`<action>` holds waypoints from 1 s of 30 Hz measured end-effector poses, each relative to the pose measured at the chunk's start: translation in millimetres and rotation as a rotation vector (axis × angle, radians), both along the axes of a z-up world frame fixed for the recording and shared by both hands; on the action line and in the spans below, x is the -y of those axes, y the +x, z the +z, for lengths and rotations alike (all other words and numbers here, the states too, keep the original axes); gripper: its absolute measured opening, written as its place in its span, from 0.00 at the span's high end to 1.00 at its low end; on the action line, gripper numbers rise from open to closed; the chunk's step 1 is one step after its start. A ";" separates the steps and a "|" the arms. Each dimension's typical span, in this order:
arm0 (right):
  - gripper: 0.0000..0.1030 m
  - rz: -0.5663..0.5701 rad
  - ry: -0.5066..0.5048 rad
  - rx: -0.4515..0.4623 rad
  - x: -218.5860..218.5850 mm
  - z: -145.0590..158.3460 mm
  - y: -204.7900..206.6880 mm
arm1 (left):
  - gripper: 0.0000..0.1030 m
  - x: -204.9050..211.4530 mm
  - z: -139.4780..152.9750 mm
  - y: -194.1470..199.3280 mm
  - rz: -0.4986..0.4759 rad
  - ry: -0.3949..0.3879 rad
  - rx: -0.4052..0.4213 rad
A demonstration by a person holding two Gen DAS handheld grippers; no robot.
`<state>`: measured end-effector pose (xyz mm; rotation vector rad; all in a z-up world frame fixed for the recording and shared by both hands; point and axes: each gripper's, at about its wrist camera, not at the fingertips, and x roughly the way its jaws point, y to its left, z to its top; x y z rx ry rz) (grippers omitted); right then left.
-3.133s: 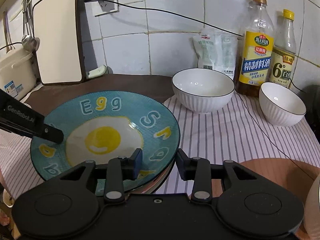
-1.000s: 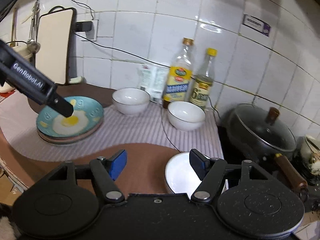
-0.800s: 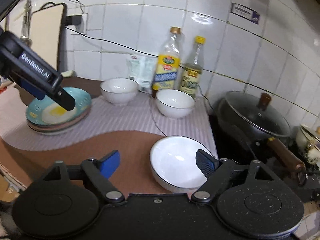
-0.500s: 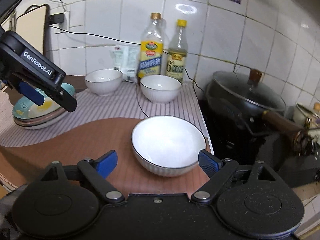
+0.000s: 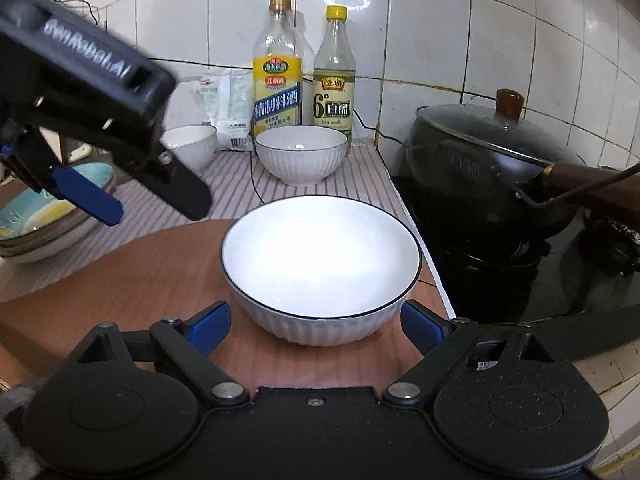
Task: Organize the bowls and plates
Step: 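Close both grippers on the rim of the large white bowl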
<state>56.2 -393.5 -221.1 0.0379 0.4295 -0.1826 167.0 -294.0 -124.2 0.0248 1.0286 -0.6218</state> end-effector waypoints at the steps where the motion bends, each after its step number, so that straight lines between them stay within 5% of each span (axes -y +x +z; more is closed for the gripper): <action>1: 0.09 0.001 0.000 -0.002 1.6 -2.2 2.8 | 0.18 4.2 -3.7 0.6 -0.009 -0.001 0.000; 7: 0.08 0.017 0.008 0.004 9.6 -12.3 14.6 | 0.28 24.3 -29.2 9.8 -0.028 0.000 -0.039; 14: 0.08 0.027 -0.002 0.016 10.3 -19.4 22.3 | 0.66 33.0 -43.5 17.5 -0.026 -0.021 -0.101; 20: 0.08 0.027 -0.009 0.023 10.4 -21.5 26.7 | 0.81 32.9 -46.1 18.9 -0.029 -0.055 -0.134; 30: 0.08 0.061 -0.010 0.007 -2.0 -16.0 23.2 | 0.82 20.7 -40.8 12.2 -0.027 -0.043 -0.129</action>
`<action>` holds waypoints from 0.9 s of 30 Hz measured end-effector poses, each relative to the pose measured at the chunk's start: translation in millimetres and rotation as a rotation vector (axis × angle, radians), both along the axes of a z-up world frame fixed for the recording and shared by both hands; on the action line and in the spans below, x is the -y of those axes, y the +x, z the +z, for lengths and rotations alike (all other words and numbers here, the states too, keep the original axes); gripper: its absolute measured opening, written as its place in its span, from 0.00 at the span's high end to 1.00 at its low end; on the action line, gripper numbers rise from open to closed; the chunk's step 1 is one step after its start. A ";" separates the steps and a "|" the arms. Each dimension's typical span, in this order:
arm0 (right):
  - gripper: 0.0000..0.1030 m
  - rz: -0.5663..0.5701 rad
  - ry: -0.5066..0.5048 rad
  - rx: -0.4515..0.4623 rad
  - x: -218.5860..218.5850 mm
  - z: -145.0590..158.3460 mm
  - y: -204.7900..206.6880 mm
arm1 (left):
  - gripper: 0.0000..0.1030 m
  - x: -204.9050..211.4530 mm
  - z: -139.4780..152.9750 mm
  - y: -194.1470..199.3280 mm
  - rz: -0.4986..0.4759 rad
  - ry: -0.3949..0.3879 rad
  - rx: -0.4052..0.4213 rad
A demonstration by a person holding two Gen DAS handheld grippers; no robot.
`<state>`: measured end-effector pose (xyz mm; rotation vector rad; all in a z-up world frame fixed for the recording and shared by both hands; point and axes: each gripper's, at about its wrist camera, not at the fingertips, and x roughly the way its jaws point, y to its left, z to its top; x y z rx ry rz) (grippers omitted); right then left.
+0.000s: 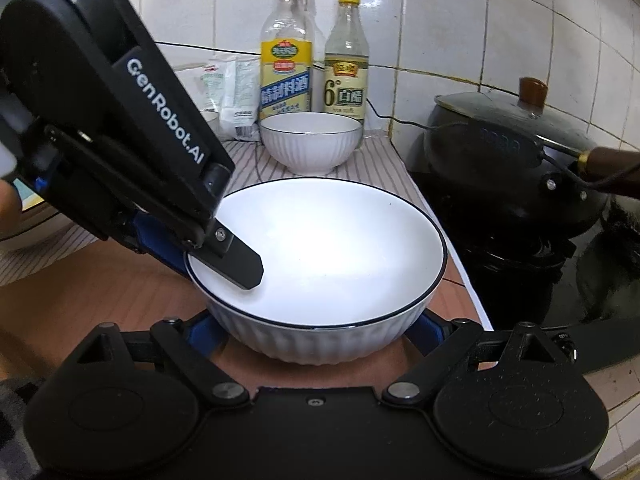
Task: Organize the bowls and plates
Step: 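Close both grippers on the rim of the large white bowl, then carry the bowl with both grippers and set it beside the other bowls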
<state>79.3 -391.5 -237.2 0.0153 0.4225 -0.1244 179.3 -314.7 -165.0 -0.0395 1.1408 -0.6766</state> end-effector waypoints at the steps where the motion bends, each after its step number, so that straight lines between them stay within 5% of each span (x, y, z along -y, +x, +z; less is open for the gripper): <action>1: 0.08 0.006 -0.002 0.004 -3.0 1.2 -0.3 | 0.82 -3.5 1.5 -0.8 0.002 0.001 0.004; 16: 0.08 0.177 -0.053 0.066 -55.1 34.1 27.6 | 0.82 -65.1 37.4 9.9 0.111 0.055 0.086; 27: 0.08 0.255 -0.018 0.040 -72.2 33.4 75.1 | 0.82 -76.1 34.0 46.0 0.150 0.149 0.133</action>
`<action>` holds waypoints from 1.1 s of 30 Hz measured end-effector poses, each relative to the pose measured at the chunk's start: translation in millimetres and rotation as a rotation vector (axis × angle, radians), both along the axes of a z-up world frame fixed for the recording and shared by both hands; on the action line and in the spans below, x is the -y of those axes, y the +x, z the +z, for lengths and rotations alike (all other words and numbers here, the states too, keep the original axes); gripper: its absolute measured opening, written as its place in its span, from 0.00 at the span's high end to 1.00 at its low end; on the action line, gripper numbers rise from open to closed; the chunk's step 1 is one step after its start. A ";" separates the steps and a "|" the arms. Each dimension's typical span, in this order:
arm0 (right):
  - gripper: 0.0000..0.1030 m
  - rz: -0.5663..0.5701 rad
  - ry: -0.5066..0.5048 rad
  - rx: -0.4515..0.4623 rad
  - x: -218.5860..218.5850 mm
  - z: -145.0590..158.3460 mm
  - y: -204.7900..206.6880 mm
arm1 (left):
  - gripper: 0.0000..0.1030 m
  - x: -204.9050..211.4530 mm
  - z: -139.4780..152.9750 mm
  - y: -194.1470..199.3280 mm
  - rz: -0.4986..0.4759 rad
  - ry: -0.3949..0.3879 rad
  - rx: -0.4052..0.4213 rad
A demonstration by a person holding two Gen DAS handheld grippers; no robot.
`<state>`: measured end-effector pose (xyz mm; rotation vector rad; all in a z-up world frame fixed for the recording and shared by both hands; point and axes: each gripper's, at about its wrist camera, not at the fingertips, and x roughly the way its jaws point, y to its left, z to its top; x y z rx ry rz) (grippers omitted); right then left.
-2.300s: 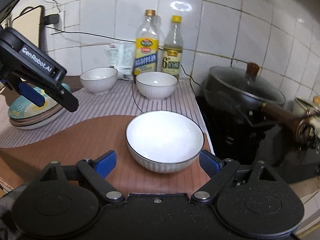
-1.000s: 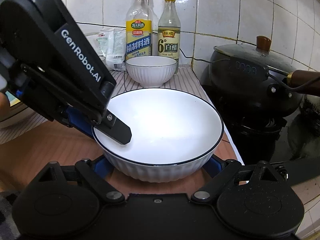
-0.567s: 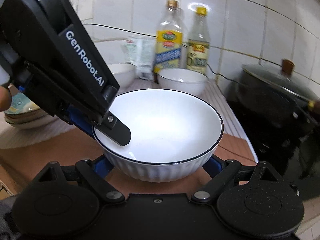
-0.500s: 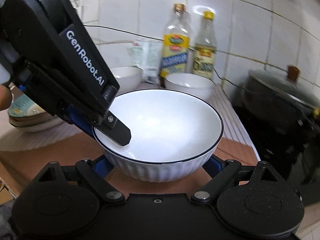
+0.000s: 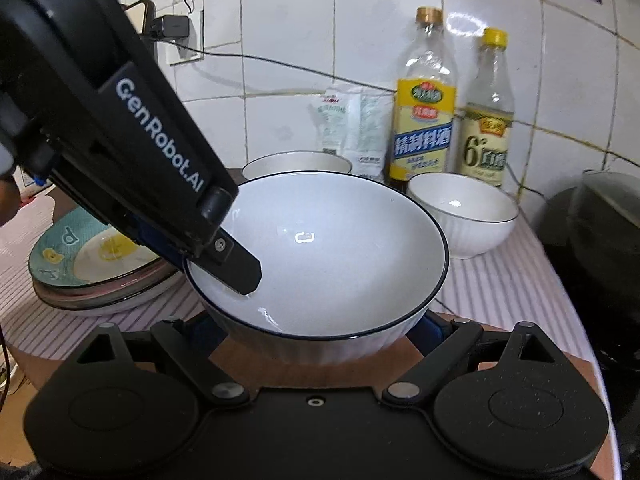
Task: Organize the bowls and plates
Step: 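Carry the bowl with both grippers and set it beside the other bowls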
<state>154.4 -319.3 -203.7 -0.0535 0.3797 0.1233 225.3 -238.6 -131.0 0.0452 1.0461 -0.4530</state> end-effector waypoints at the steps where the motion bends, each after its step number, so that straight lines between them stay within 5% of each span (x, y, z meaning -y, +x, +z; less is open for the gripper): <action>1: 0.08 0.004 -0.006 -0.004 -0.5 -1.0 3.1 | 0.82 -0.9 -2.5 3.5 0.002 0.001 -0.004; 20: 0.09 0.001 -0.044 -0.110 -3.1 -11.1 25.8 | 0.78 4.8 -28.0 23.9 0.002 0.058 -0.053; 33: 0.09 -0.067 0.064 -0.075 8.6 22.7 -39.4 | 0.61 -6.8 6.8 -1.0 -0.024 0.046 -0.043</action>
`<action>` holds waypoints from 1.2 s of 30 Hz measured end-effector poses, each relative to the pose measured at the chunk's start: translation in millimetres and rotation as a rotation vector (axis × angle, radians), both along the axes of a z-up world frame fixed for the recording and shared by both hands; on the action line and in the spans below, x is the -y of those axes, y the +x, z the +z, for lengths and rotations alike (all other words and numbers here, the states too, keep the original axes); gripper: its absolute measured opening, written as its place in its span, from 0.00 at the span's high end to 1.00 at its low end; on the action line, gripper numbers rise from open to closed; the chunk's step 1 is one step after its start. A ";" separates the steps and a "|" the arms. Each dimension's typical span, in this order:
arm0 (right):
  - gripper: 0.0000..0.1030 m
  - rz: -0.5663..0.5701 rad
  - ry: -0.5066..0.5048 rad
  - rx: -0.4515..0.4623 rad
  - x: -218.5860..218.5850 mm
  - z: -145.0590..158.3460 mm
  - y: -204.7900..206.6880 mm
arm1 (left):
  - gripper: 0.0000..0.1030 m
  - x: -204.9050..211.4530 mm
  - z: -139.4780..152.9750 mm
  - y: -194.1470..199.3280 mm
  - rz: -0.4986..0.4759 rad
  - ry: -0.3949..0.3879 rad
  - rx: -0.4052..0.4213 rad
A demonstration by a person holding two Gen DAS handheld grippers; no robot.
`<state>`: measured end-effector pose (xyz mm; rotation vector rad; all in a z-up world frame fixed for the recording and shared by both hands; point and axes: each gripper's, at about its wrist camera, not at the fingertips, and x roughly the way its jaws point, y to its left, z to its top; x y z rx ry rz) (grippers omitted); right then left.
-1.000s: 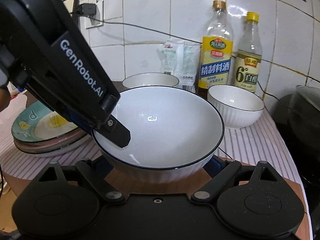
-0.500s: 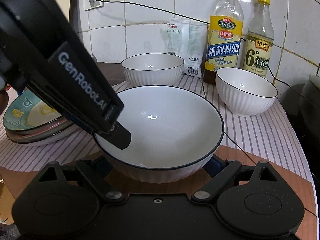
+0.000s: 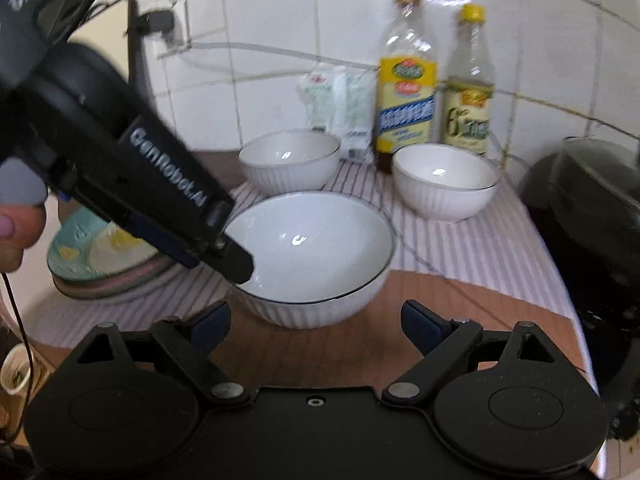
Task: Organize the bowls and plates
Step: 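Carry the bowl with both grippers and set it beside the other bowls, then open both grippers and move them to the white bowl by the bottles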
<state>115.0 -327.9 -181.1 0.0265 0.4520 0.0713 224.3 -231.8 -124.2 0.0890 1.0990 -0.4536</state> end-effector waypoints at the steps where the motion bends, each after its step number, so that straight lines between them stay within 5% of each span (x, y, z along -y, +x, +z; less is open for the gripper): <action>1: 0.09 -0.010 0.007 0.004 1.5 4.2 -4.4 | 0.60 -1.4 4.3 -2.3 -0.004 -0.001 0.006; 13: 0.14 -0.077 0.109 0.043 19.8 48.5 -32.0 | 0.53 -15.1 58.7 -24.9 -0.016 0.008 0.111; 24: 0.43 -0.071 0.080 0.108 27.3 79.6 -27.4 | 0.52 1.3 92.8 -24.4 -0.109 -0.016 0.195; 36: 0.44 -0.162 0.127 0.106 65.5 61.5 32.0 | 0.52 31.5 77.1 37.2 -0.115 -0.083 0.219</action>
